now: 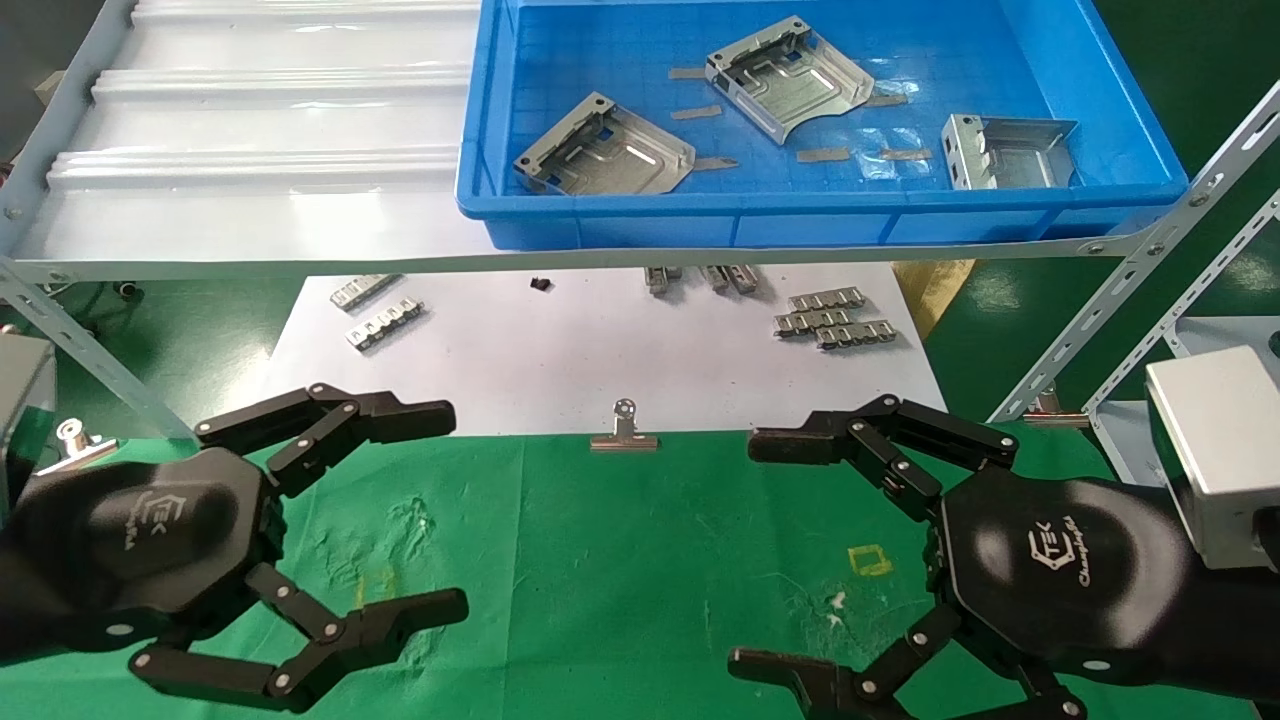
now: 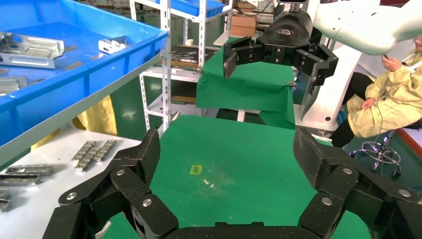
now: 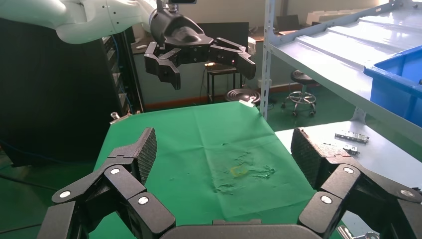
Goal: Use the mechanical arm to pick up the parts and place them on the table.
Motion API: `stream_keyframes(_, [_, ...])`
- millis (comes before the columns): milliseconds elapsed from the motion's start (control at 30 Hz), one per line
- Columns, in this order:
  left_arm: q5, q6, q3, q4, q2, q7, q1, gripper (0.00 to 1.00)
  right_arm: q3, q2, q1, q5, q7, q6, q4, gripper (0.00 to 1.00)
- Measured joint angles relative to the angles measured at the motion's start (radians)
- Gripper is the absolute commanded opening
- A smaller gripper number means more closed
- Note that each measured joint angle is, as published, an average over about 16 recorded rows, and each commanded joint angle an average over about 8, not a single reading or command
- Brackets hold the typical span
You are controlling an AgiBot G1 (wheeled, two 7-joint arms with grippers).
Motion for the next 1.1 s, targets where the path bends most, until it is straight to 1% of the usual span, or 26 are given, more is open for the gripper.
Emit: stream_keyframes(1100, [0.000, 0.000, 0.000, 0.000, 0.000, 0.000, 0.000, 0.00, 0.000, 0.000, 0.000, 0.000, 0.000, 0.000, 0.000, 1.00])
